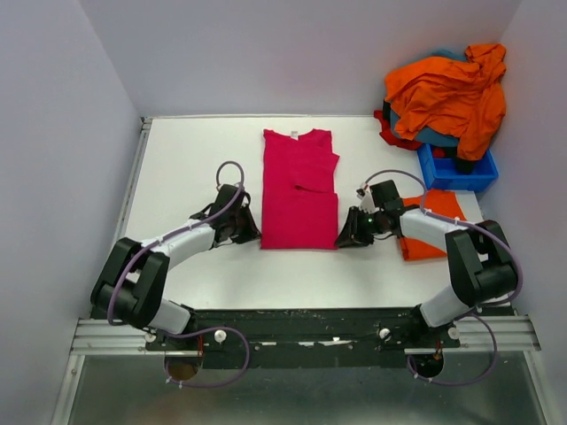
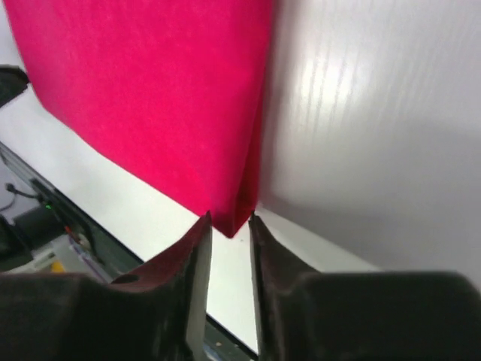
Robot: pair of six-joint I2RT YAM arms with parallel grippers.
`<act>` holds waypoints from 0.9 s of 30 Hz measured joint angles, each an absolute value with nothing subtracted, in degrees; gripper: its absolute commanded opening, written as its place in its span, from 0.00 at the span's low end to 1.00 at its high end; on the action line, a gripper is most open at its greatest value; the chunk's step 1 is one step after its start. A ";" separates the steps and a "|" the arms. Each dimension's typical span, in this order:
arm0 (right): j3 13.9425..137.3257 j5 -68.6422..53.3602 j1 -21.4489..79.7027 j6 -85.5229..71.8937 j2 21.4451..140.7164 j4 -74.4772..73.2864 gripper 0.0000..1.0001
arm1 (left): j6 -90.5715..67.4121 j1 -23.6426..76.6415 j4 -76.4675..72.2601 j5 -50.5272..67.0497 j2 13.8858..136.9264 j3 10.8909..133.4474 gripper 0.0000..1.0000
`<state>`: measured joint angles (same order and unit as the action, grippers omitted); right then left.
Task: Fold and stack the t-shirts
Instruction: Grab one side of the 2/3 rectangular tshirt with both arms
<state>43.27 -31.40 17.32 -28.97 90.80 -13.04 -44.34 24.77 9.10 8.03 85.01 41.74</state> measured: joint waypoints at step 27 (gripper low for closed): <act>42.78 -30.28 19.75 -30.06 93.58 -12.36 0.03 | -45.93 26.76 8.88 8.84 82.37 37.28 0.41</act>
